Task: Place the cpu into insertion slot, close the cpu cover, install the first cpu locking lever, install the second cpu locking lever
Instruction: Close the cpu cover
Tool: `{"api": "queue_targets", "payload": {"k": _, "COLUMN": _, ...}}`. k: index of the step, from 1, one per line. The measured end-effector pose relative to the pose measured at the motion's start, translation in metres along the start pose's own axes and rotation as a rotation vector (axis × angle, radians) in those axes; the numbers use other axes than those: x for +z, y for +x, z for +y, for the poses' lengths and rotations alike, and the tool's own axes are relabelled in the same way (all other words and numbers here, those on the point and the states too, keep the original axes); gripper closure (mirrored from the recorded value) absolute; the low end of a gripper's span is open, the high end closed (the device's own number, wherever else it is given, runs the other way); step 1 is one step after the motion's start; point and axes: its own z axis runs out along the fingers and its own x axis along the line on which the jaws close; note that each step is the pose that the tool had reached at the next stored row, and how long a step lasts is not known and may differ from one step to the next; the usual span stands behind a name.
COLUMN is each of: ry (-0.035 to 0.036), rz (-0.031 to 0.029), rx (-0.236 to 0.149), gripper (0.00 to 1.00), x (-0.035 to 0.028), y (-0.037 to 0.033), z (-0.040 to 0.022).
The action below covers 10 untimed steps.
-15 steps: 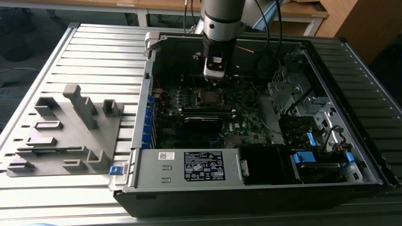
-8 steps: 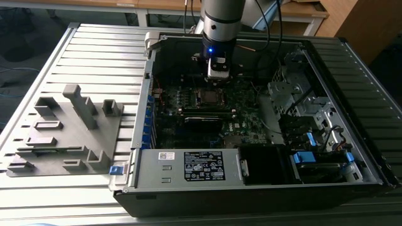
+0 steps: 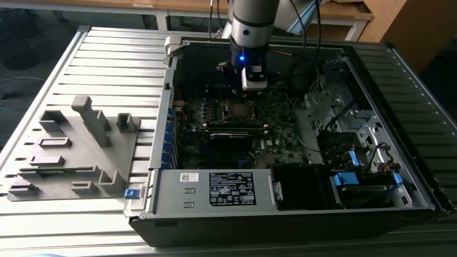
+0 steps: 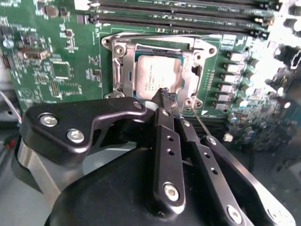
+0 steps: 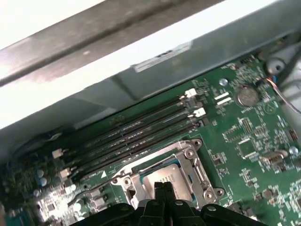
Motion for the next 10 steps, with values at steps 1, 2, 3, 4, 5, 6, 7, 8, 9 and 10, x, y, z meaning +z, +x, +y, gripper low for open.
{"api": "queue_targets", "payload": {"k": 1, "ry": 0.0001, "rz": 0.0008, "rx": -0.018, "gripper": 0.89, "x": 0.0003, "y": 0.0, "z": 0.0}}
{"api": "queue_targets", "payload": {"k": 2, "ry": 0.0004, "rz": 0.0016, "rx": -0.036, "gripper": 0.89, "x": 0.0005, "y": 0.0, "z": 0.0}}
{"api": "queue_targets", "payload": {"k": 3, "ry": 0.0007, "rz": 0.0024, "rx": -0.055, "gripper": 0.89, "x": 0.0008, "y": 0.0, "z": 0.0}}
{"api": "queue_targets", "payload": {"k": 4, "ry": 0.0009, "rz": 0.0032, "rx": -0.073, "gripper": 0.89, "x": 0.0011, "y": 0.0, "z": 0.0}}
{"api": "queue_targets", "payload": {"k": 5, "ry": 0.0011, "rz": 0.004, "rx": -0.091, "gripper": 0.89, "x": 0.0014, "y": 0.0, "z": -0.0001}}
{"api": "queue_targets", "payload": {"k": 6, "ry": 0.0013, "rz": 0.0047, "rx": -0.109, "gripper": 0.89, "x": 0.0017, "y": 0.0, "z": -0.0001}}
{"api": "queue_targets", "payload": {"k": 7, "ry": 0.0015, "rz": 0.0055, "rx": -0.127, "gripper": 0.89, "x": 0.002, "y": 0.0, "z": -0.0001}}
{"api": "queue_targets", "payload": {"k": 8, "ry": 0.0017, "rz": 0.0062, "rx": -0.145, "gripper": 0.89, "x": 0.0023, "y": 0.0, "z": -0.0001}}
{"api": "queue_targets", "payload": {"k": 9, "ry": 0.0019, "rz": 0.007, "rx": -0.163, "gripper": 0.89, "x": 0.0025, "y": 0.0, "z": -0.0001}}
{"api": "queue_targets", "payload": {"k": 10, "ry": 0.0021, "rz": 0.0079, "rx": -0.182, "gripper": 0.89, "x": 0.0028, "y": 0.0, "z": -0.0001}}
